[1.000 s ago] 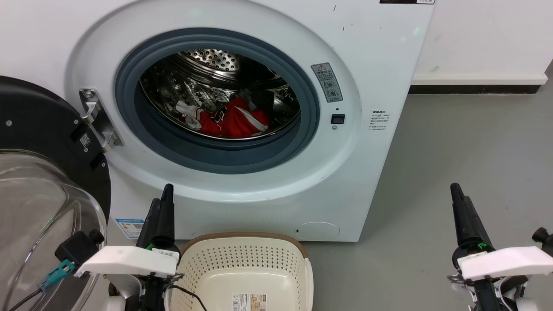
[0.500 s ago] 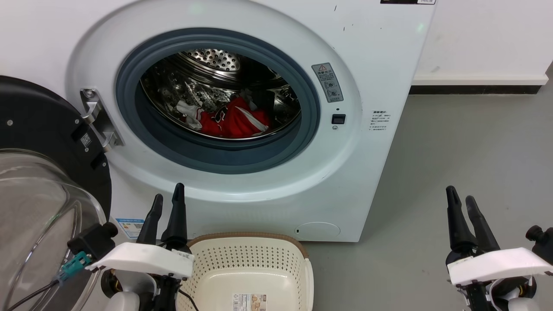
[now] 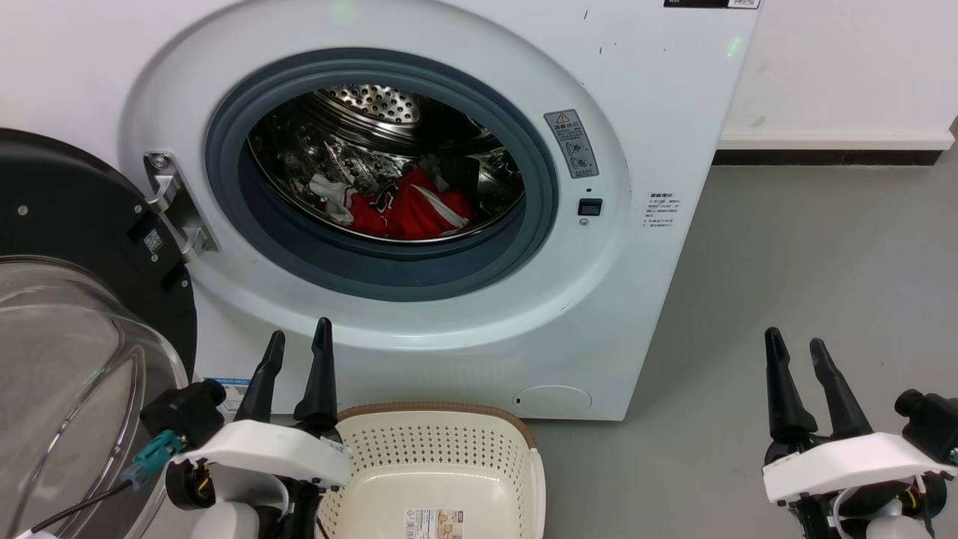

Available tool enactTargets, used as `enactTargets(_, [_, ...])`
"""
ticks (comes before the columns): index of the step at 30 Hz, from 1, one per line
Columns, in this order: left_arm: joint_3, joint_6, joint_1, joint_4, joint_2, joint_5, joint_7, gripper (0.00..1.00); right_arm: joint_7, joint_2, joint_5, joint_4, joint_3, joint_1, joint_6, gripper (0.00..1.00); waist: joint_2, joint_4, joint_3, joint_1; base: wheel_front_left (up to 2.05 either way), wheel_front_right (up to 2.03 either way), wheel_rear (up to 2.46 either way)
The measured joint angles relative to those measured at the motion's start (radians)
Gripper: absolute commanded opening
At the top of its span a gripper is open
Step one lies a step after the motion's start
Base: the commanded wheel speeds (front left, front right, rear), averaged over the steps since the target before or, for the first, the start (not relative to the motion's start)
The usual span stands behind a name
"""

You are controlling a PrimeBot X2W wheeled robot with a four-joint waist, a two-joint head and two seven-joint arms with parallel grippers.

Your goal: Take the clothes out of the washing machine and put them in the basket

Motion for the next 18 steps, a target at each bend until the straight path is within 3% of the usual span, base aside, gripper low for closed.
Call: enactTargets(18, [-0.030, 0.027, -0.006, 0.011, 0.002, 0.195, -0.044, 1.00, -0.045, 0.000, -0.209, 0.027, 0.001, 0.000, 0.000, 1.00, 0.0000, 0.002, -0.002, 0.0000, 0.00, 0.00, 0.00])
